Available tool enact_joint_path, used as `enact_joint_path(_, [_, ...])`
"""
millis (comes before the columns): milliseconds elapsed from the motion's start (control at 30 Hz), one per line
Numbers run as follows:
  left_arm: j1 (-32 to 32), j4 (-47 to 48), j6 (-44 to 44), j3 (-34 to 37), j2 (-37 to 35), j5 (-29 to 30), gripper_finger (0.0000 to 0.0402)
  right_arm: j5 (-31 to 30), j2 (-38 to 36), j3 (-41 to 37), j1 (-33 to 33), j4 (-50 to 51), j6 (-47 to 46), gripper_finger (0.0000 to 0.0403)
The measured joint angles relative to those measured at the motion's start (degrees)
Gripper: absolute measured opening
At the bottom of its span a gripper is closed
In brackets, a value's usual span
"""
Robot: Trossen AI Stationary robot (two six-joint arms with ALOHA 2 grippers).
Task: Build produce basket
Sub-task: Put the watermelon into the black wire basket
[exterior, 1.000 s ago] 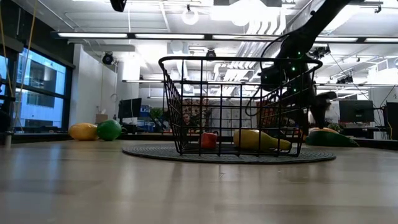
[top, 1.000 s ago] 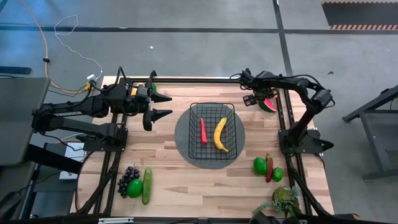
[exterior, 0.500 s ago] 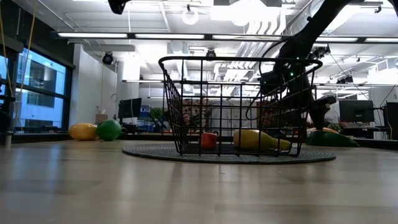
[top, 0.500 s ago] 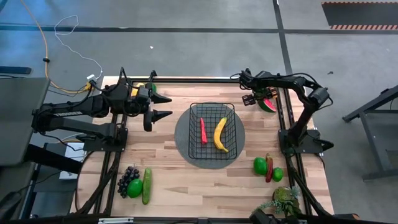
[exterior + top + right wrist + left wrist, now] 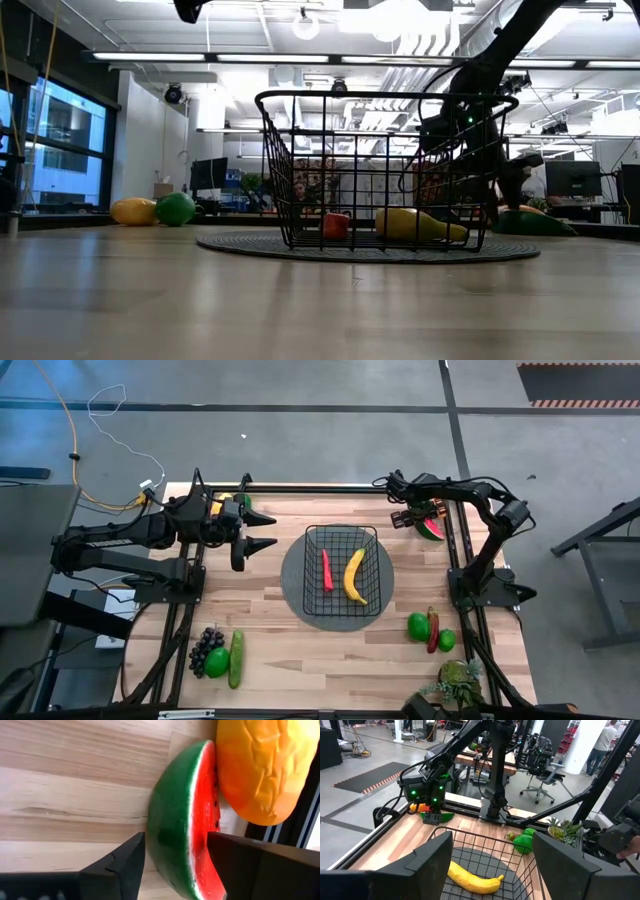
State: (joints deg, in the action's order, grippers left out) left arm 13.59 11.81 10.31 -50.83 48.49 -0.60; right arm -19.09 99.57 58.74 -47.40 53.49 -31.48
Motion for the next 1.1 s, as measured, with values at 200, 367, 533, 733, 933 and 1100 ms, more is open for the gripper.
enact_joint_path(200, [0.0, 0.0, 0.0, 0.0, 0.0, 0.4, 0.0264, 0.0, 0.0, 0.0, -0.2, 0.1, 0.0, 0.0171])
enact_joint_path(367, [0.0, 0.1, 0.0, 0.0, 0.0, 1.5, 0.0264, 0.0, 0.0, 0.0, -0.2, 0.6, 0.0, 0.0153])
enact_joint_path(533, [0.0, 0.5, 0.0, 0.0, 0.0, 1.5, 0.0264, 0.0, 0.0, 0.0, -0.2, 1.0, 0.0, 0.0135])
enact_joint_path(733, [0.0, 0.5, 0.0, 0.0, 0.0, 1.5, 0.0264, 0.0, 0.0, 0.0, -0.2, 1.1, 0.4, 0.0114])
enact_joint_path(933, [0.0, 0.5, 0.0, 0.0, 0.0, 1.5, 0.0264, -0.1, 0.0, 0.0, -0.2, 1.3, 0.4, 0.0097])
enact_joint_path(1100, [0.0, 0.5, -1.3, 0.0, 0.0, 1.5, 0.0264, -0.1, 0.0, 0.0, -0.2, 1.7, 0.4, 0.0088])
